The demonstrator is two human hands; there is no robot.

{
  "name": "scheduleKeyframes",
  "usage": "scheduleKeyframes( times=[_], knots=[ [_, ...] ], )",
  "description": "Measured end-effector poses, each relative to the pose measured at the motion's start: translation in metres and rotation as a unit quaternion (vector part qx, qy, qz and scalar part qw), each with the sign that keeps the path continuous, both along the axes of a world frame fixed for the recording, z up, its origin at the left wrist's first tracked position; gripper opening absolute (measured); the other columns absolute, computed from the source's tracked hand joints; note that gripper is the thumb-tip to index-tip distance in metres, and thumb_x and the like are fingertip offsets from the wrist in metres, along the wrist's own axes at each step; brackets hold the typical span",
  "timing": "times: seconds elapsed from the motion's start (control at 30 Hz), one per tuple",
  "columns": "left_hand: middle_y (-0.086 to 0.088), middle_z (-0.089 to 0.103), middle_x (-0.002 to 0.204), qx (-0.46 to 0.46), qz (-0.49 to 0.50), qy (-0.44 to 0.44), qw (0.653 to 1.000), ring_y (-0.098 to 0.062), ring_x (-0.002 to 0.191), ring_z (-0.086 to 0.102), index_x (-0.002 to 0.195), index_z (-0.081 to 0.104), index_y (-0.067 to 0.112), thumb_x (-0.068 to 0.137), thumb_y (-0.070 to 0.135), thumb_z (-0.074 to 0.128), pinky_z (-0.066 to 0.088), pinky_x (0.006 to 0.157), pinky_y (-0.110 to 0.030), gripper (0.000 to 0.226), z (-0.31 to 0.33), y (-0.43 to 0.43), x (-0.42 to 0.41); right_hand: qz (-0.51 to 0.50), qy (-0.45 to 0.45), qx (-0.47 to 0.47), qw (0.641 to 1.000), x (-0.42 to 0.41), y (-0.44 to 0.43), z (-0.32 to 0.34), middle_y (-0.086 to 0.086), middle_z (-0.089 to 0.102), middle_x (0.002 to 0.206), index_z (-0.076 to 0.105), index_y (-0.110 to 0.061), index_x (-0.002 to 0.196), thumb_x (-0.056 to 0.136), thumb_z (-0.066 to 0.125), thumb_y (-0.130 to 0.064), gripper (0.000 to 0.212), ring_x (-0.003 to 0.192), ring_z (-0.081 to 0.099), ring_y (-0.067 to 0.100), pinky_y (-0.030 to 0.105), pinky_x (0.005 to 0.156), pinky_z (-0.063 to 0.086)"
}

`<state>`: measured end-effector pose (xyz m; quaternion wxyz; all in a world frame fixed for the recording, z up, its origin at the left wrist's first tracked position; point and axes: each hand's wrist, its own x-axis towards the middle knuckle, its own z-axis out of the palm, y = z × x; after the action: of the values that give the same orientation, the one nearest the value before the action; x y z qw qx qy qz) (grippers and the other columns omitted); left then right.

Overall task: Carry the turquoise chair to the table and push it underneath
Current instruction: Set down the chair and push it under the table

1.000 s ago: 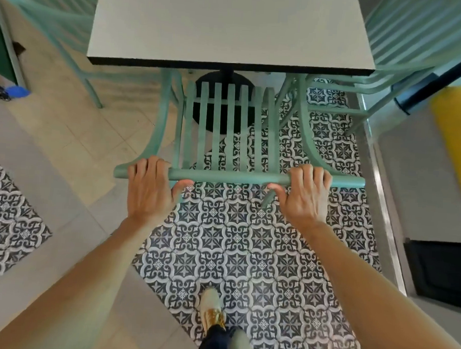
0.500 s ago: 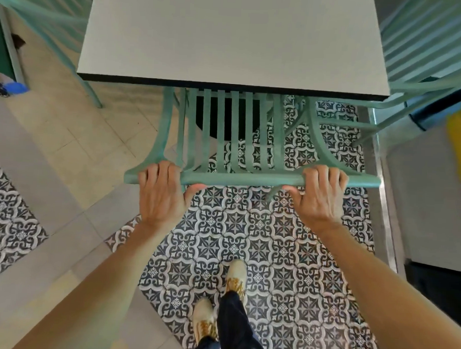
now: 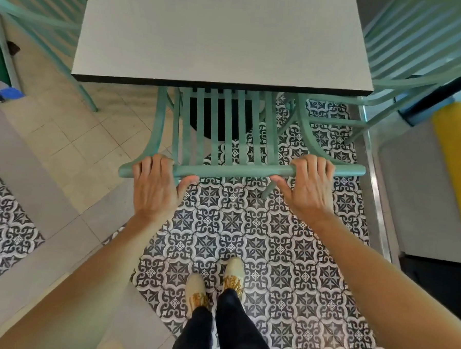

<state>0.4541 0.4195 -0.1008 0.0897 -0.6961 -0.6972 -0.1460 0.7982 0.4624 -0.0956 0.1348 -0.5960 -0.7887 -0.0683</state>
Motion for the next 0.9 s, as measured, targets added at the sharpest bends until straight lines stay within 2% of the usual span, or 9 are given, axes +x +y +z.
scheduleKeyframes(
  times=[0.1,0.2,0.4,0.67,0.9],
  knots=[
    [-0.013,0.053,0.096,0.003,0.001,-0.013,1.000,-0.027,0.085,0.039,0.098,0.056,0.005,0.097,0.071,0.045,0.033,0.080,-0.045,0.068,0.000,-0.004,-0.003,-0.009,0.001,0.000,1.000,0.007,-0.005,-0.001,0.011,0.053,0.115,0.052,-0.013,0.113,0.095,0.043,-0.076,0.066,0.105,0.046,0.027,0.050,0.102,0.038],
    [-0.013,0.055,0.106,0.016,0.001,-0.033,0.999,-0.028,0.092,0.042,0.107,0.057,0.005,0.093,0.078,0.046,0.032,0.085,-0.045,0.075,-0.001,-0.005,-0.003,-0.019,-0.003,0.010,1.000,0.016,-0.008,-0.003,0.013,0.050,0.119,0.051,-0.010,0.116,0.097,0.037,-0.080,0.074,0.109,0.045,0.029,0.055,0.108,0.037],
    [-0.013,0.056,0.102,0.038,0.008,-0.056,0.998,-0.028,0.093,0.042,0.103,0.057,0.006,0.093,0.079,0.047,0.031,0.086,-0.045,0.074,-0.008,-0.004,-0.003,-0.045,-0.025,0.018,0.999,0.010,-0.007,-0.008,0.015,0.053,0.107,0.052,-0.008,0.110,0.101,0.027,-0.079,0.075,0.098,0.047,0.032,0.055,0.104,0.038],
    [-0.014,0.054,0.100,0.042,0.000,-0.050,0.998,-0.029,0.091,0.042,0.101,0.056,0.006,0.093,0.075,0.052,0.031,0.084,-0.044,0.070,-0.009,-0.004,-0.015,-0.056,-0.024,0.019,0.998,-0.002,-0.012,-0.011,0.013,0.050,0.105,0.051,-0.010,0.109,0.102,0.022,-0.077,0.073,0.095,0.045,0.031,0.053,0.101,0.037],
    [-0.012,0.053,0.100,0.035,-0.011,-0.052,0.998,-0.026,0.092,0.039,0.101,0.054,0.007,0.094,0.078,0.046,0.029,0.087,-0.044,0.072,-0.007,-0.003,-0.045,-0.073,-0.021,0.026,0.997,-0.032,-0.024,-0.011,0.012,0.049,0.101,0.046,-0.012,0.105,0.102,0.030,-0.073,0.063,0.092,0.043,0.029,0.053,0.098,0.037]
  ],
)
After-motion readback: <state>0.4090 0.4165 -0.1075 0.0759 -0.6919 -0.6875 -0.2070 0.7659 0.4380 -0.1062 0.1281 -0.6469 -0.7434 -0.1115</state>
